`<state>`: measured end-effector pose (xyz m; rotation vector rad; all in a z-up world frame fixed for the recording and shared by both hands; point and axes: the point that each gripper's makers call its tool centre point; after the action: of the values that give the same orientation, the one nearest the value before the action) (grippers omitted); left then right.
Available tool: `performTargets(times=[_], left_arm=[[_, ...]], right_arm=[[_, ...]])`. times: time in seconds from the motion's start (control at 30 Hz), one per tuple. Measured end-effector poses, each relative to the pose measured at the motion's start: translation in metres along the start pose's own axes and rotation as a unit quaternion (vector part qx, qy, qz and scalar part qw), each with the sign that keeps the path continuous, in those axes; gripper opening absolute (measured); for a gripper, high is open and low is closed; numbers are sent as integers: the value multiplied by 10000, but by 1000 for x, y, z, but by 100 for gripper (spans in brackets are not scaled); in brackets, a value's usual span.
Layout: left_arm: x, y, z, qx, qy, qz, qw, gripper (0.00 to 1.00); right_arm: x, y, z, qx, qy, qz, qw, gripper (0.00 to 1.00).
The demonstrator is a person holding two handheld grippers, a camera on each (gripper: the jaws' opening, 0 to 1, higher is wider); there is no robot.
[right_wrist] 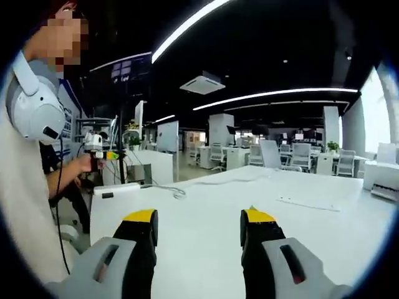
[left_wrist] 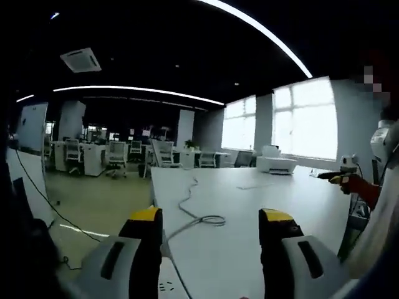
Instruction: Pick up the power strip scattered on the table, fix it on the side mounting bracket of the table, and press the switch
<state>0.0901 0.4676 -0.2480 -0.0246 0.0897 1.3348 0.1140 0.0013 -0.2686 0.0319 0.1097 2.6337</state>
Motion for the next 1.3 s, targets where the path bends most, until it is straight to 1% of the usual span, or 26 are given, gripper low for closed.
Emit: performTargets(times=[0.07,0.13,0.27,0.37,0.47,0.6,0.7,0.87,1.07,1.2,1.3], left_arm=[[-6,4,0,-3,-72,12,10000,65],[-11,6,-2,54,-176,41,9998,65],[-22,7,-1,47,-402,-18,9992,66],[-31,5,-1,60,-462,-110,9989,66],[-38,1,-6,131,-654,-102,9977,67],[-50,-1,-16,267,-908,-163,9954,68],[-56,-2,-19,304,-1021,-181,9941,68],[-54,3,-20,317,-1121,-159,9931,68],[-50,5,-28,490,-1142,-112,9922,68],[-46,2,-33,574,-1127,-54,9920,68],[-51,2,-36,613,-1077,-173,9921,68]], right_arm=[[-3,11,2,-30,48,-148,9999,49],[-6,19,4,-105,42,-285,9995,49],[-7,32,8,-212,62,-522,9984,49],[-6,42,10,-281,67,-668,9973,49],[-6,49,6,-273,57,-832,9961,49],[-7,58,2,-225,37,-940,9953,49],[-9,60,2,-224,19,-986,9949,49],[-12,63,4,-290,9,-1030,9943,49],[-14,65,4,-340,-9,-1075,9936,49],[-14,65,2,-305,-28,-1099,9935,49],[-15,67,2,-318,-35,-1107,9933,49]])
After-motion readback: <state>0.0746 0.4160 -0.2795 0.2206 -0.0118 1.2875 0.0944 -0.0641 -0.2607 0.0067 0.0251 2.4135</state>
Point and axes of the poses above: the point that each gripper's makers call its tool centre point, and the gripper's own axes: y roughly backward along the fingers, x roughly to its left, z roughly out of its top, and after that the axes turned 10 degrees about z, right-handed
